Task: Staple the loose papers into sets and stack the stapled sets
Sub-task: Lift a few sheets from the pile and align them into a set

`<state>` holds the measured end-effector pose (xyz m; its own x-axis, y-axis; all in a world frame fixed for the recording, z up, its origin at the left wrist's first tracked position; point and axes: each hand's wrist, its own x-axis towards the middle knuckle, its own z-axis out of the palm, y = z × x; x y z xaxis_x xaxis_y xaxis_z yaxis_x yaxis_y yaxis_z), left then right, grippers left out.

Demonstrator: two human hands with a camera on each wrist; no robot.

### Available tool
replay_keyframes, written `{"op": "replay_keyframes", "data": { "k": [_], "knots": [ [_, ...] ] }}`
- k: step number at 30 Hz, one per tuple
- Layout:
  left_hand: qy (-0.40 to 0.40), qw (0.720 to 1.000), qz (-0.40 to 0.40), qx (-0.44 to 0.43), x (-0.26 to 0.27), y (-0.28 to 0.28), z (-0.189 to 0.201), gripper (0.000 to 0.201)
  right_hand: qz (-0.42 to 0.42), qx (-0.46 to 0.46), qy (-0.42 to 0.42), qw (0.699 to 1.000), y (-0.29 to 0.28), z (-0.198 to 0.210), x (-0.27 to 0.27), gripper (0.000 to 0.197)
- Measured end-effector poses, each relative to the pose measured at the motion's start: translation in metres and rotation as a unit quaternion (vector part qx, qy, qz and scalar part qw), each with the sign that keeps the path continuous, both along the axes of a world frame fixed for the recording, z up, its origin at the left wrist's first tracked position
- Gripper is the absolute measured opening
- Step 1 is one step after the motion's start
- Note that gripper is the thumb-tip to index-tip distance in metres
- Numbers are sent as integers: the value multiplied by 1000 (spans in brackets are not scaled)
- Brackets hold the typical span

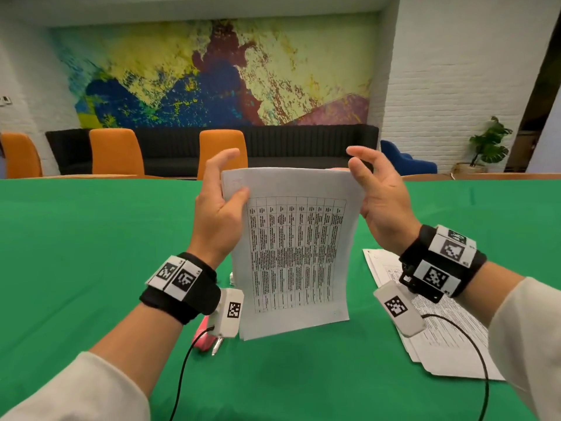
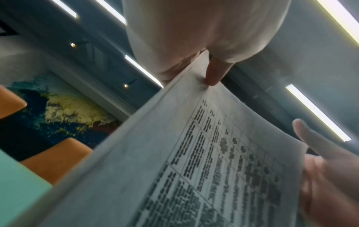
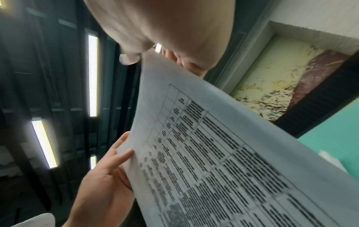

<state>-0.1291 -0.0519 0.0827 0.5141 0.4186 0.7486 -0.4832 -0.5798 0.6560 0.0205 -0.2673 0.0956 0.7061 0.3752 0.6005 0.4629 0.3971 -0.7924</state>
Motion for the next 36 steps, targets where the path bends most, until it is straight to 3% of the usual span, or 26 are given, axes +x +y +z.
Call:
{"op": "replay_keyframes", "data": {
  "k": [2,5,9,11,18,23,29,36],
  "knots": [
    [-2,999,-17,-36,1,-2,0,49,30,-52,-5,998,1,-5,2,49],
    [-5,996,-41,-79,4,-7,-1,46,41,-102,-27,994,4,-14,2,38],
    [13,988,-50,-143,12,-7,-13,31,19,-54,2,998,8,-10,-5,13],
    [30,987,-53,-148,14,-9,-18,25,4,-38,15,999,10,-6,-9,10],
    [15,992,-35,-117,13,-16,-8,24,-47,-16,21,999,5,2,-18,13],
    [58,986,-37,-153,3,-23,-43,32,-32,-63,56,996,7,-33,-24,10],
    [38,984,-41,-167,2,-21,-39,33,2,-39,60,997,5,-26,-22,8],
    [91,975,-41,-200,-1,-15,-83,33,4,-125,92,988,4,-85,-7,26]
  ]
}}
